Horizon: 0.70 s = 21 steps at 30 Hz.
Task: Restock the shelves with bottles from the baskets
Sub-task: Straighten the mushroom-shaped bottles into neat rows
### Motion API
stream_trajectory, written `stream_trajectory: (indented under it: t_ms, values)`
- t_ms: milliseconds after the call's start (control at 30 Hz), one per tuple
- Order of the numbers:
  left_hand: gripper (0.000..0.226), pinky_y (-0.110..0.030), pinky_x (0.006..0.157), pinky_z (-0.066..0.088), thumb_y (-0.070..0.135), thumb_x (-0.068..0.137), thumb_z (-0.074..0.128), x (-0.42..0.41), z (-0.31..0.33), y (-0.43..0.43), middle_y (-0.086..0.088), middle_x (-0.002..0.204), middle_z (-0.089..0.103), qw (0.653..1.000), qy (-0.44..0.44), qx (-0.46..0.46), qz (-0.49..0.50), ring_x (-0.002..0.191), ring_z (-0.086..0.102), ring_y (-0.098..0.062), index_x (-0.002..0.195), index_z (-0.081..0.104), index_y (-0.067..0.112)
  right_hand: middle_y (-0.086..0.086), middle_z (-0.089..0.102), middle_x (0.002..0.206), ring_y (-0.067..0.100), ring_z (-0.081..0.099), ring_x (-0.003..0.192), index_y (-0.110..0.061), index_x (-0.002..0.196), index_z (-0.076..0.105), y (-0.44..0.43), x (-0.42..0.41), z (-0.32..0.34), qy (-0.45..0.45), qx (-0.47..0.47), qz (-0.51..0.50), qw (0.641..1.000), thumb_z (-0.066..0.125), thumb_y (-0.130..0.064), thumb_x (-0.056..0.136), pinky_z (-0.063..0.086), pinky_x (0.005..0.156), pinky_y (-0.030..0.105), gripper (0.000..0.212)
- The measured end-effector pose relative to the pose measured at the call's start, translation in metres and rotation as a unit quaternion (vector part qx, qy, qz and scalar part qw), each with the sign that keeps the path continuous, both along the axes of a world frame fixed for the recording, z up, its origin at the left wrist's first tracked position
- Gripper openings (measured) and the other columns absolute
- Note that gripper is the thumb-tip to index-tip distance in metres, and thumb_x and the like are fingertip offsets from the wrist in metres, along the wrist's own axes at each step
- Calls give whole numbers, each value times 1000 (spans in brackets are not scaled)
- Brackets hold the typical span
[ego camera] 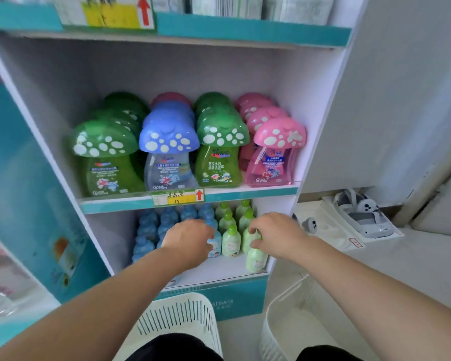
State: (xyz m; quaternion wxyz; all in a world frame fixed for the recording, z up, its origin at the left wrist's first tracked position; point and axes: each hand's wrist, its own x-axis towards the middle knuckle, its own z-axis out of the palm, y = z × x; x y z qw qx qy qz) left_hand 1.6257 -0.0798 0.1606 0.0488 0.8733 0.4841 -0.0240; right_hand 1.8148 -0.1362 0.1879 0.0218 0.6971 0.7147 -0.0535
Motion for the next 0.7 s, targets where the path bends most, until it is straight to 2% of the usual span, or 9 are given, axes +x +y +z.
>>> stream_trajectory:
  t_ms: [100,233,367,433,567,700]
  values:
    - [30,-36,87,50,36,92,51,-6,25,-14,3,125,57,1000,-7,12,-9,115,54,-22,121,58,33,1,64,106,24,58,100,-21,108,64,-13,-1,26,-8,22,2,1000,62,-36,87,51,81,36,26]
    - [24,-34,82,49,31,92,49,-6,67,-29,0,117,60,998,-13,48,-41,109,55,-22,112,62,25,-1,64,108,22,57,101,-24,107,65,-25,2,64,-19,63,-5,998,61,-36,86,51,80,35,24]
    - [22,-37,83,51,31,89,51,0,112,-32,-2,110,62,993,-46,96,-48,104,57,-26,105,63,24,0,65,104,22,60,97,-21,102,66,-26,8,108,-7,109,-14,994,64,-33,85,49,80,32,21]
    - [23,-37,85,50,31,89,52,4,133,-30,-1,112,62,989,-60,124,-55,107,56,-24,108,64,24,2,66,104,23,60,97,-21,103,67,-21,10,126,-5,137,-19,990,64,-32,86,47,79,32,21]
    - [25,-32,80,47,30,91,52,12,167,-17,-1,113,57,977,-74,192,-60,111,51,-23,112,63,23,4,63,115,25,57,105,-22,117,64,-7,17,153,3,212,-28,977,68,-30,84,48,89,35,34]
    - [46,-38,100,35,32,91,56,19,186,3,-2,137,41,961,-41,266,-61,128,36,-24,136,45,27,4,56,123,26,50,112,-19,123,56,9,22,169,-33,223,-18,974,69,-31,83,44,93,36,44]
